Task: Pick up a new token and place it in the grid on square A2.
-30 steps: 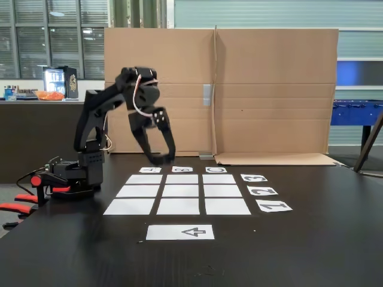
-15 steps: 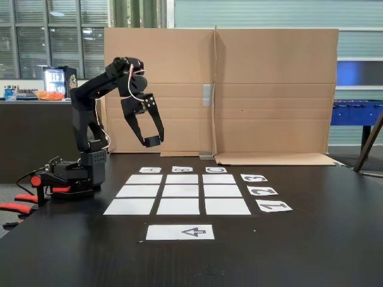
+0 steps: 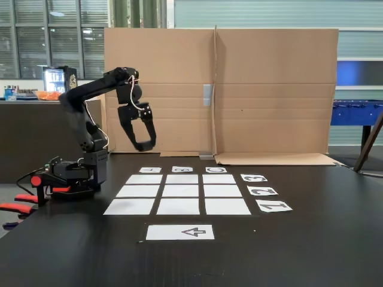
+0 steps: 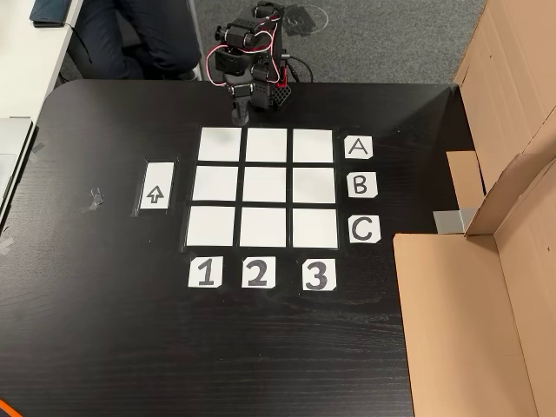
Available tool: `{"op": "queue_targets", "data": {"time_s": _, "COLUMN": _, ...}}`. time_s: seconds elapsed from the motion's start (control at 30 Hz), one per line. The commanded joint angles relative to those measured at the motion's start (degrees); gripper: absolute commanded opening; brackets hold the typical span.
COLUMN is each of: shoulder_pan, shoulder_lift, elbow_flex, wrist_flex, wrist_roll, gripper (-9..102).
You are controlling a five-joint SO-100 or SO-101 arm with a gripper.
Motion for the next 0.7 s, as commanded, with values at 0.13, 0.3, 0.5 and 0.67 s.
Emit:
{"op": "queue_targets", "data": {"time_s": 0.13, "shoulder_pan": -4.48, "shoulder_lift": 3.69, "elbow_flex": 7.47, "wrist_flex": -2.37, "wrist_roll": -1.67, "gripper": 5}}
{"op": "queue_targets", "data": {"time_s": 0.3, "shoulder_pan": -6.15, "shoulder_lift": 3.87, "elbow_flex": 12.04, "wrist_flex": -4.57, "wrist_roll": -2.99, "gripper": 5}}
{"op": "queue_targets", "data": {"time_s": 0.5, "shoulder_pan": -7.47, "shoulder_lift": 3.96, "elbow_flex": 16.26, "wrist_flex": -7.03, "wrist_roll": -3.43, "gripper": 5}}
{"op": "queue_targets", "data": {"time_s": 0.67, "shoulder_pan": -9.05, "shoulder_lift": 5.27, "elbow_flex": 21.71, "wrist_flex": -10.11, "wrist_roll": -3.43, "gripper": 4}}
